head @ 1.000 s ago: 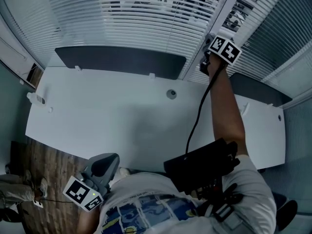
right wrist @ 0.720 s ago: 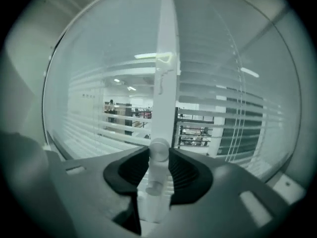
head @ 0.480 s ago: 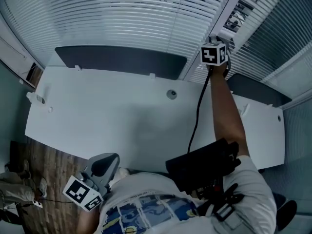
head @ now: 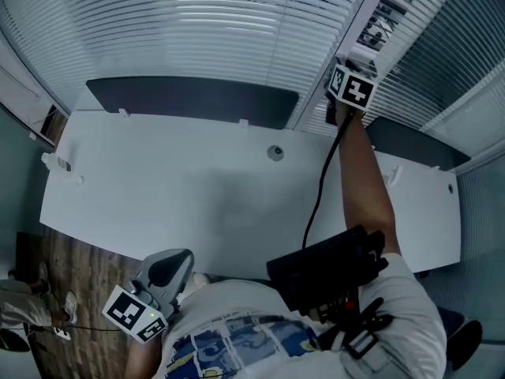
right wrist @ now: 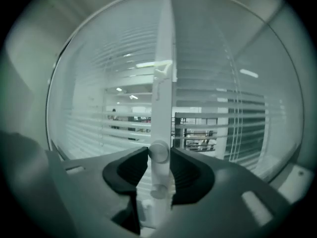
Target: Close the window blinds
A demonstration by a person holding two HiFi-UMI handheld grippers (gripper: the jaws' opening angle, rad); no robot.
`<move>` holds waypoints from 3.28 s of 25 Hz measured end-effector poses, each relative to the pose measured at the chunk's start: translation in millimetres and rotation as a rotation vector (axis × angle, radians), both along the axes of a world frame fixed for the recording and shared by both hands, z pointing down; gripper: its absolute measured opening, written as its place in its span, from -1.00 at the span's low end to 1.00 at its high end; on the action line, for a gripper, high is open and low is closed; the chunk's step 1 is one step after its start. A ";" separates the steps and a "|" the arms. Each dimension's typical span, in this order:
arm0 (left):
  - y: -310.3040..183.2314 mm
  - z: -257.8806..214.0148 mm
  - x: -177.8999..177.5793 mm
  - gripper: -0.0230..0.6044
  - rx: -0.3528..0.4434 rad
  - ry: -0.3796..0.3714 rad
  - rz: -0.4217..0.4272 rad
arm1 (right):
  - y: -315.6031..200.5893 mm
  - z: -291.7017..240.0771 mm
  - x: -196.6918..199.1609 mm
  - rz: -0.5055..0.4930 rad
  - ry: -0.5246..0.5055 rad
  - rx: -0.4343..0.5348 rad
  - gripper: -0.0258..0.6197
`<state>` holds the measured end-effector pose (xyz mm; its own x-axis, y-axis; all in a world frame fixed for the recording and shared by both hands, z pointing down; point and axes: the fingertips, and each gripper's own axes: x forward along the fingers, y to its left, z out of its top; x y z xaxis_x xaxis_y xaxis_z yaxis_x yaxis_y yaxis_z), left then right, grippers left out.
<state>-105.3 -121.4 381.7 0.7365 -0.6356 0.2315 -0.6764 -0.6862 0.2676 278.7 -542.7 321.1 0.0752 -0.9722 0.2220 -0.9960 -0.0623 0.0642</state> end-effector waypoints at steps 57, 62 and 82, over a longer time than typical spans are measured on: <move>13.4 -5.2 23.6 -0.92 -0.006 -0.011 0.014 | 30.1 -8.7 -3.5 -0.053 0.277 0.007 -0.48; 17.5 -0.2 39.4 -0.92 -0.023 -0.014 0.021 | 65.1 -2.0 -10.3 -0.125 0.195 0.050 -0.48; 66.3 -23.2 29.4 -0.92 0.080 0.012 0.220 | 332.1 39.6 -96.8 -0.288 0.007 -0.001 -0.53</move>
